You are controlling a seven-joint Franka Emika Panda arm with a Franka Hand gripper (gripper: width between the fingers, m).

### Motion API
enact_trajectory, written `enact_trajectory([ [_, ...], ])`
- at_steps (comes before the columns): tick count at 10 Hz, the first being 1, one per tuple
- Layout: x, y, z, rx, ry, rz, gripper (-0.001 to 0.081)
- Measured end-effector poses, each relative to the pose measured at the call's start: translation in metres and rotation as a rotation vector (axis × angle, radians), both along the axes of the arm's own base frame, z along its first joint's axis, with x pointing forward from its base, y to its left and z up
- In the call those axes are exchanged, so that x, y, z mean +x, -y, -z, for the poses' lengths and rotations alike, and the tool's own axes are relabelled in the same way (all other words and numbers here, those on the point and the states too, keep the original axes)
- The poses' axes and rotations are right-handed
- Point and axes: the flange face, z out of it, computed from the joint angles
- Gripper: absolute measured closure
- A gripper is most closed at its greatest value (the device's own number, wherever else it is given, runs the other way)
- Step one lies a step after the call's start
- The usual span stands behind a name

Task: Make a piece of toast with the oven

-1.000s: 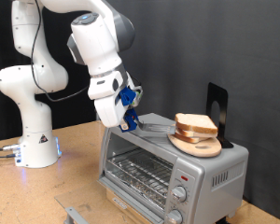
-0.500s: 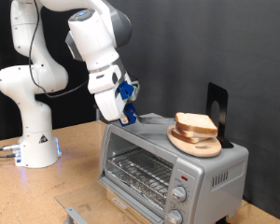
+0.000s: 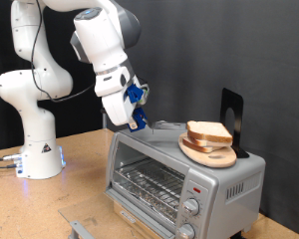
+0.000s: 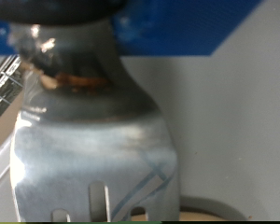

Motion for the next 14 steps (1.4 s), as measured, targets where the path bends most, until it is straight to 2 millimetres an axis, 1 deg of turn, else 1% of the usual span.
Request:
enact_trajectory([
  [4, -0.0072, -0.0061, 0.0067, -0.004, -0.021, -0.019, 0.0415],
  [7, -0.0066, -0.0055, 0.0033, -0.001, -0.006, -0.007, 0.0415],
  [14, -0.0049, -0.0048, 0.002, -0.001, 0.001, 0.016, 0.0415],
])
